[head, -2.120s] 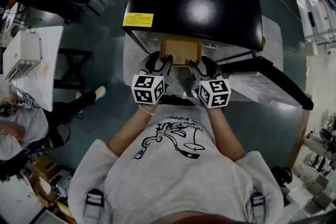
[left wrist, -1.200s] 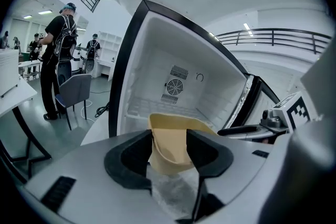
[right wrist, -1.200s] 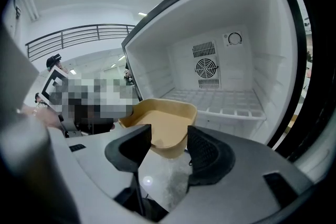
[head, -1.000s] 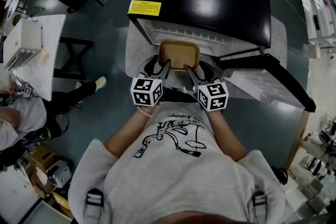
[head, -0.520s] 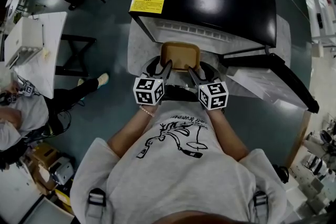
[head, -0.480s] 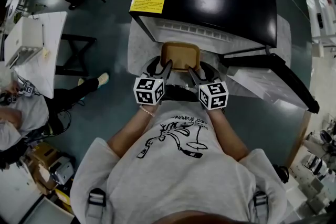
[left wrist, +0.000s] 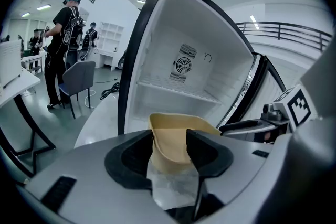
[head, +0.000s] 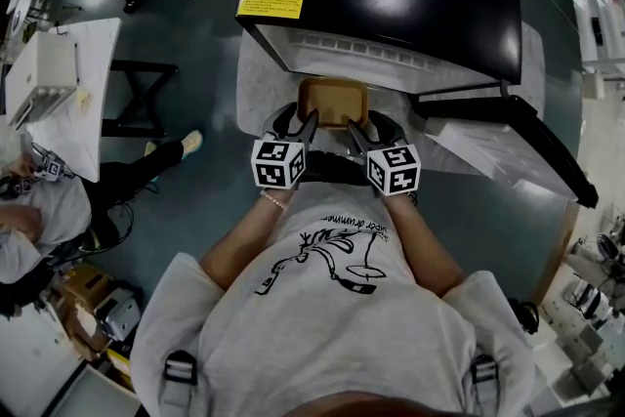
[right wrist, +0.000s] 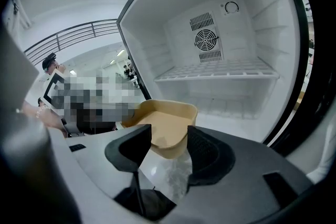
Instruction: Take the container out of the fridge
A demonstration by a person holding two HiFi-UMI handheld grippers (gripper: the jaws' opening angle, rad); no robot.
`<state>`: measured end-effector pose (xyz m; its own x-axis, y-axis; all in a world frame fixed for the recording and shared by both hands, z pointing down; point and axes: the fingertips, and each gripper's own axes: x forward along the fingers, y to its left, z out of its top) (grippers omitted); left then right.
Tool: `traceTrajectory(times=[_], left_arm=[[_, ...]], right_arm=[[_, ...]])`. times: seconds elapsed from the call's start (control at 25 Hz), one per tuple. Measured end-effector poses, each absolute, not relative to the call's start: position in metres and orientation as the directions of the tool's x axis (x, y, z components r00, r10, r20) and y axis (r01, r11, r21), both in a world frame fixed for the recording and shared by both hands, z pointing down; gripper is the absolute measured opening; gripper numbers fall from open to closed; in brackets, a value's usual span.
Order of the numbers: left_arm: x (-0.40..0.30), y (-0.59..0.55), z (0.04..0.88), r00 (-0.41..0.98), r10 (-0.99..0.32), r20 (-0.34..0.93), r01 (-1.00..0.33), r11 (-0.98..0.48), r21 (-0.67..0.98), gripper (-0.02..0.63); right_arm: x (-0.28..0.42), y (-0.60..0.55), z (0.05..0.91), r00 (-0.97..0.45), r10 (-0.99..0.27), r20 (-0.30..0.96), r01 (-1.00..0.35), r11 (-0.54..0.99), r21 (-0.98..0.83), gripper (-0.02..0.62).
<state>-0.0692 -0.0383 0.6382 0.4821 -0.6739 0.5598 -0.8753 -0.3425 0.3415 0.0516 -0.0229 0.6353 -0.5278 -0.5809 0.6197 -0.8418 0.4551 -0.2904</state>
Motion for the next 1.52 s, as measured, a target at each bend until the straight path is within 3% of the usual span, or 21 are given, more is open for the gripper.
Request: traceTrajectory(times=[1.52], left_arm=[[-0.075,-0.042,0.760,0.427,-0.552,0.716,-0.900,-0.333,0.281,0.206]], right_arm=[[0.042,-0.017,0.763,-0.521,-0.455,0.722,-0.843,0.407,-0.352,0.225]])
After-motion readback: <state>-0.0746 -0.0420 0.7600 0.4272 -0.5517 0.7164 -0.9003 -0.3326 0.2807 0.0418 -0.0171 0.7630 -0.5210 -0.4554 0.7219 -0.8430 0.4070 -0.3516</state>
